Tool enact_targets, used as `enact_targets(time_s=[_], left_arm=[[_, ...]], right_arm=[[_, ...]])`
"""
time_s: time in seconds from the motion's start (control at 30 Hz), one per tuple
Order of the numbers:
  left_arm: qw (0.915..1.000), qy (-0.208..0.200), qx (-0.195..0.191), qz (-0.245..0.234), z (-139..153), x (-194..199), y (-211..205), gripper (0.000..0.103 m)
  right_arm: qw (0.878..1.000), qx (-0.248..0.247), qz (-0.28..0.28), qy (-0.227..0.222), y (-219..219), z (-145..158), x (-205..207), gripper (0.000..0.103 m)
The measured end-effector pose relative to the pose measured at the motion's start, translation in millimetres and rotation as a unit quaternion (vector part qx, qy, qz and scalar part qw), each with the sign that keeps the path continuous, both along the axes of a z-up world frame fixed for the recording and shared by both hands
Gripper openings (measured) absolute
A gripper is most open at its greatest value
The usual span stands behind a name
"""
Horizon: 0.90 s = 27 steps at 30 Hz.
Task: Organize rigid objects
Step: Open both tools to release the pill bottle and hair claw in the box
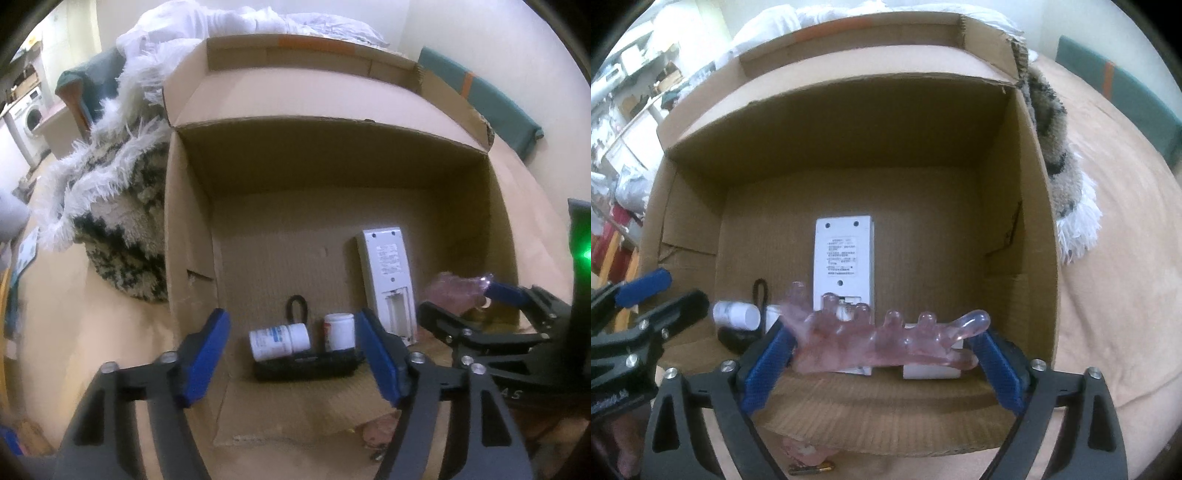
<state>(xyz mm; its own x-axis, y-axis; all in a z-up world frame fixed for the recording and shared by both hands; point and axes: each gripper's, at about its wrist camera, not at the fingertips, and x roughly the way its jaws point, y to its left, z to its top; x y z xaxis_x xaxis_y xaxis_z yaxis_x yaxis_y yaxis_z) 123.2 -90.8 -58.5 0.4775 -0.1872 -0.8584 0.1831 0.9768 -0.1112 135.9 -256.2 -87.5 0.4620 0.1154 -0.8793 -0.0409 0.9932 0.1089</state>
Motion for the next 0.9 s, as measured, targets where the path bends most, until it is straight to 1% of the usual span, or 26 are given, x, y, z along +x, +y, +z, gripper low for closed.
enact_targets(time_s=[0.13, 0.2, 0.27, 0.47, 0.6, 0.73, 0.83, 0.9], left_arm=[[1.0, -0.003, -0.003, 0.001, 4.6, -4.0, 0.0, 0.079], [0.9999, -0.005, -0.009, 0.001, 7.2, -5.0, 1.2, 0.079], [0.9999, -0.006, -0.009, 0.001, 9.1, -5.0, 2.8, 0.079], [0.9998, -0.015, -0.013, 0.007, 18.0, -7.7, 8.1, 0.079], [0.9994, -0.018, -0.029, 0.005, 24.7, -12.5, 11.9, 0.079], [0.9991, -0.03, -0.029, 0.005, 31.9, -21.8, 18.6, 0.079], [0.999, -0.033, -0.028, 0.009, 35.5, -28.6, 25.7, 0.079], [0.9989, -0.034, -0.029, 0.015, 36.6, -34.3, 31.1, 0.079]], right_arm=[[0.999, 0.029, -0.012, -0.032, -7.5, 12.5, -1.4, 0.103], [0.998, 0.049, -0.019, -0.036, -11.3, 14.5, -0.2, 0.103], [0.998, 0.057, -0.022, -0.035, -12.8, 14.2, 0.4, 0.103], [0.998, 0.043, -0.012, -0.044, -8.8, 16.4, -0.3, 0.103], [0.998, 0.041, -0.015, -0.046, -11.0, 19.4, -5.2, 0.103], [0.997, 0.047, -0.018, -0.056, -12.2, 27.5, -16.4, 0.103], [0.998, 0.048, -0.012, -0.047, -8.4, 29.3, -25.3, 0.103], [0.998, 0.046, -0.003, -0.049, -4.1, 32.6, -33.2, 0.103]])
